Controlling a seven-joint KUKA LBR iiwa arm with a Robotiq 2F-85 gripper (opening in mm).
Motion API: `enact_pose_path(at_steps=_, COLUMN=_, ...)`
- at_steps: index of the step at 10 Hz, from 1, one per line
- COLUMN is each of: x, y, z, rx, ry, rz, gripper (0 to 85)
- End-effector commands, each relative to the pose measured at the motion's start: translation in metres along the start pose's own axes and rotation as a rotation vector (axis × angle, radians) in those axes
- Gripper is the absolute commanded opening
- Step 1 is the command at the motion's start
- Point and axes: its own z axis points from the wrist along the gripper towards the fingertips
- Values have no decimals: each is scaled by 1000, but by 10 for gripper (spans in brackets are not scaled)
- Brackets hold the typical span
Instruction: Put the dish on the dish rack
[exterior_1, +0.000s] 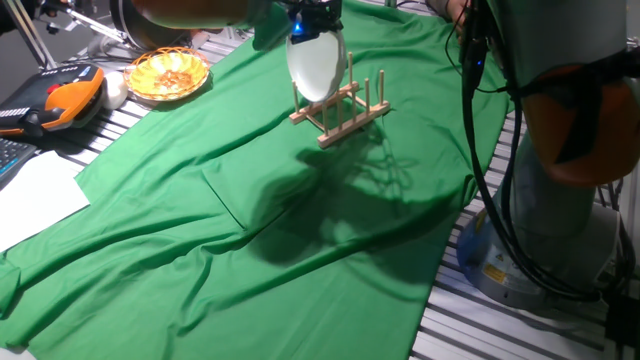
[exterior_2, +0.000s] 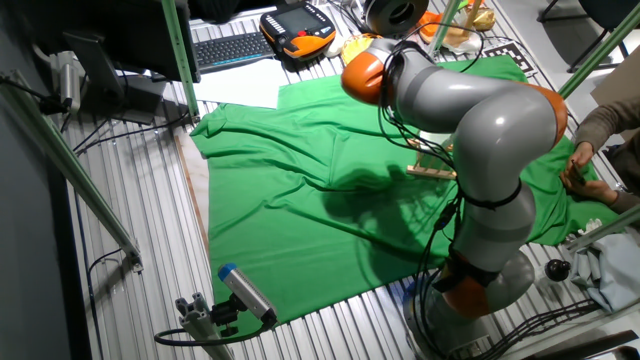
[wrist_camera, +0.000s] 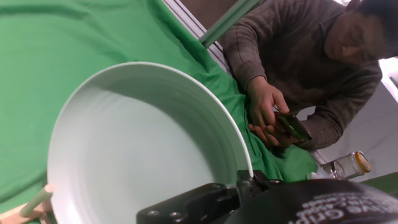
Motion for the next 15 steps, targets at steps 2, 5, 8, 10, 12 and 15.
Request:
enact_pose_path(at_steps=2, x=2, y=2, z=-1, rx=-3, ry=-3, rz=24, gripper=0)
enact_pose_path(at_steps=5, x=4, y=4, z=-1, rx=-5, ry=-1, rz=31, gripper=0)
enact_pose_path(at_steps=8, x=7, y=6, z=0, rx=-9, ry=7, rz=29, gripper=0)
enact_pose_path(at_steps=10, x=10, y=9, z=2, rx=-12, ry=4, rz=35, gripper=0)
enact_pose_path(at_steps=12, x=12, y=12, z=3, rx=-17, ry=2, rz=41, gripper=0)
enact_pose_path(at_steps=15, x=16, y=11, z=3, rx=-30, ry=-4, rz=52, gripper=0)
